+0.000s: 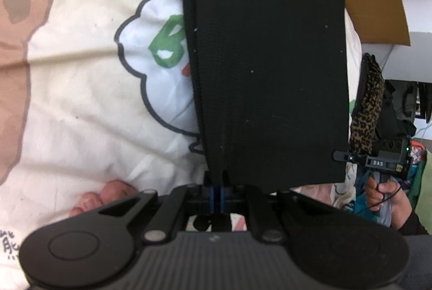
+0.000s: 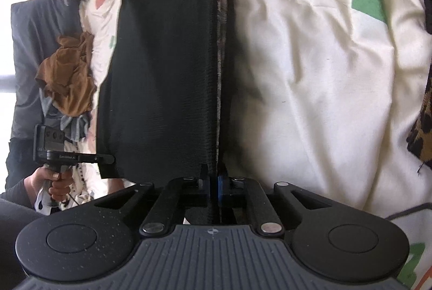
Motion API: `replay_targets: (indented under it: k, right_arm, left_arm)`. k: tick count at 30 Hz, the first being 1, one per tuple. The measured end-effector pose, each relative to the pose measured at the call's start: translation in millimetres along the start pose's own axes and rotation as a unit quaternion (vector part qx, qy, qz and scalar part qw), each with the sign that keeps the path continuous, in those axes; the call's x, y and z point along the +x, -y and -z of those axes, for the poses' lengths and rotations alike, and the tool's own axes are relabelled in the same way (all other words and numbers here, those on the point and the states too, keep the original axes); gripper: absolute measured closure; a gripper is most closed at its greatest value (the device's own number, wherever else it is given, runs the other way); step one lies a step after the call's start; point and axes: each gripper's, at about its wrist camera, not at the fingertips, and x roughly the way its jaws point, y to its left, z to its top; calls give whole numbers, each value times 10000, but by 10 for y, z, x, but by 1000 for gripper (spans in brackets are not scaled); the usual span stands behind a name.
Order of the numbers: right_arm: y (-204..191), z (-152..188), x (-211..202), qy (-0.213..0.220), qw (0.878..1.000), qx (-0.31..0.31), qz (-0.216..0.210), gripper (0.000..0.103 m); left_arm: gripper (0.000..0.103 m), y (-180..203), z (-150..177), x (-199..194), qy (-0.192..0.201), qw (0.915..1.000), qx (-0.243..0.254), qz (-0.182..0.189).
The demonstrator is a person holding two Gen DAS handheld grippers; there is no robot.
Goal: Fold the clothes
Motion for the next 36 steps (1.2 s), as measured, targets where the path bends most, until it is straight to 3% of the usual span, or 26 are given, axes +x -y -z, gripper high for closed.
replay_targets:
  k: [7, 22, 29, 36]
  right_arm:
    - [-177, 119, -111, -55, 9998, -136, -161, 101]
    - [-269, 452, -210, -861, 9947, -302, -473, 101]
    - [-248, 332, -236, -605, 9968, -259, -464, 101]
    - [-298, 114, -326, -291, 9977, -364, -490, 101]
  left_arm:
    - [99, 60, 144, -162, -54, 10000, 45, 51]
    - [99, -83, 579, -263, -449, 9988, -51, 170]
    - [99, -104, 490, -372, -222, 9995, -23, 219]
    - [99, 104, 182, -686, 235, 9991, 214, 296]
